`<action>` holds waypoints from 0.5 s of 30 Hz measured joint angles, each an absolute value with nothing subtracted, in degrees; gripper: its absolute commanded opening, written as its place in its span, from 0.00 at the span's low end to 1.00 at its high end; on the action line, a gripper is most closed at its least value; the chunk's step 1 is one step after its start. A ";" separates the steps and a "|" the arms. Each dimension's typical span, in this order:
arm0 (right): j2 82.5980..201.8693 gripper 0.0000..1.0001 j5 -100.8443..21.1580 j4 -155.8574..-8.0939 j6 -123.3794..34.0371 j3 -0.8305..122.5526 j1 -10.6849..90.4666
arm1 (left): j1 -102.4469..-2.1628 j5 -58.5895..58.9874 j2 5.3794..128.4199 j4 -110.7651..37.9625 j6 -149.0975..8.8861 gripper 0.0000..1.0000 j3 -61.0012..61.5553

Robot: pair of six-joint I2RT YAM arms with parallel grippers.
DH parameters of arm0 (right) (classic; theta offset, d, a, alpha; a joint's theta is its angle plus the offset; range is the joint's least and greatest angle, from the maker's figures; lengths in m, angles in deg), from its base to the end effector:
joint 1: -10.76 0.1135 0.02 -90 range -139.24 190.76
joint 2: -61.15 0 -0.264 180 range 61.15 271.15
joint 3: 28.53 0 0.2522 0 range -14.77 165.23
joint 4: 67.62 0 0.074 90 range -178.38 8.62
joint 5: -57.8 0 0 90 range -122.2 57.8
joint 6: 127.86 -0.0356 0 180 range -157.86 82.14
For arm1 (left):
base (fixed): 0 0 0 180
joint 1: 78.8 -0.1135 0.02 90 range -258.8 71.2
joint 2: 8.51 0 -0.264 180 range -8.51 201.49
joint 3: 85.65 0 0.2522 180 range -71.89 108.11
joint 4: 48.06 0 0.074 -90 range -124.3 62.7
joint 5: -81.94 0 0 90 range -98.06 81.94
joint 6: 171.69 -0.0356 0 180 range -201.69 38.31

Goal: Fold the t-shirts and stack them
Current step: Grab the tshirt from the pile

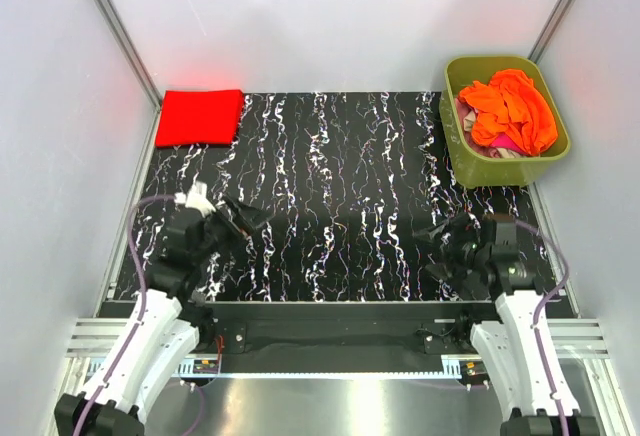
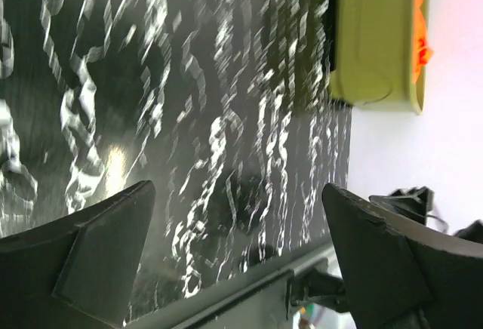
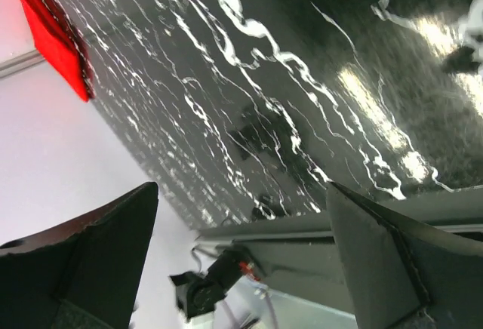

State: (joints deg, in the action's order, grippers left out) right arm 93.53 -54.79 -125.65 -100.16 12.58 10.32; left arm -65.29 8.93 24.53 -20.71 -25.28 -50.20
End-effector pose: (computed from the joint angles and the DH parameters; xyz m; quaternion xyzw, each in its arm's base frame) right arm 0.1161 0.0128 0.2121 0.4205 0.8205 0.3328 0.1981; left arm 0.1421 -0.0448 0.2225 -0.2310 0.8052 -0.4068 0.3645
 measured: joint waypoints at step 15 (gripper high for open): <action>130.93 1.00 -27.16 -130.26 -75.31 69.17 9.90 | -65.68 -2.28 21.86 -1.87 -41.06 0.99 -32.82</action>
State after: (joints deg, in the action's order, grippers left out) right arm 130.93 -27.16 -130.26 -75.31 69.17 9.90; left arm -65.68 -2.28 21.86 -1.87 -41.06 -32.82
